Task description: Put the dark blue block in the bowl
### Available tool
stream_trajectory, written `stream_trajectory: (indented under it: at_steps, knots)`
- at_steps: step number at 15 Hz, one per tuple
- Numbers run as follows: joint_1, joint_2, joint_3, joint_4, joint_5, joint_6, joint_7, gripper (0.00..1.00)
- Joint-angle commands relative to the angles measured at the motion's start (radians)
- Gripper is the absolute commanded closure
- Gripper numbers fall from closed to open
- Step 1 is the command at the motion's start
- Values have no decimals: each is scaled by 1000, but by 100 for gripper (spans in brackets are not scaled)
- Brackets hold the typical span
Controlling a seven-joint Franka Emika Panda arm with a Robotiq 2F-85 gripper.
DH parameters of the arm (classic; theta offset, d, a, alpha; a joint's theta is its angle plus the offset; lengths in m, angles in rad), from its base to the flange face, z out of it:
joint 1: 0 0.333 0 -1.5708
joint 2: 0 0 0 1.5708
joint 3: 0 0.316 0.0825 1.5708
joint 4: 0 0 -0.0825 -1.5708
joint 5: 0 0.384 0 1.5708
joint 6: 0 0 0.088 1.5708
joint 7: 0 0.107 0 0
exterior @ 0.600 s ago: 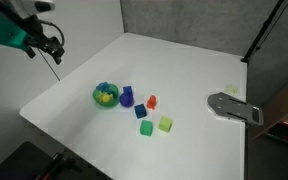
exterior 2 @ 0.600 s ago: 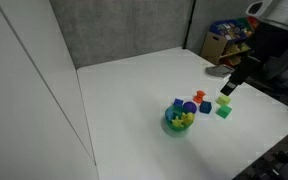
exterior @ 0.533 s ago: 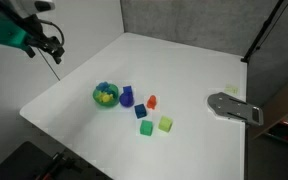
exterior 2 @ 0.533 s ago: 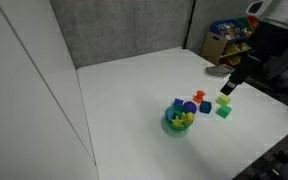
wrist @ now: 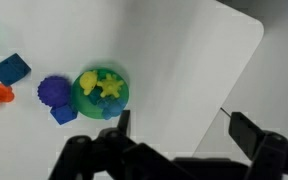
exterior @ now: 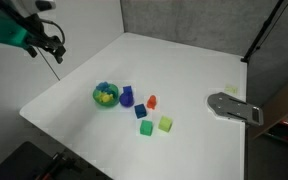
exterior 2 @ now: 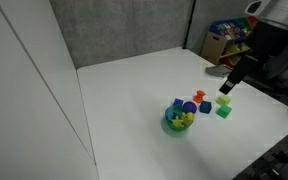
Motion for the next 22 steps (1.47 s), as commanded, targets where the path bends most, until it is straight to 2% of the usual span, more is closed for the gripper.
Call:
stream_trajectory:
  at_steps: [1,6,13,16,22]
  knots:
    - [-47,84,41,82,-72,18,95,0]
    - [-114,217,70,182,-245,75,281,0]
    - [-175,375,20,257,-451,118,528,0]
    - [-189,433,-22,254,-479,157,574,0]
    - [-217,547,-123,237,-454,247,585,0]
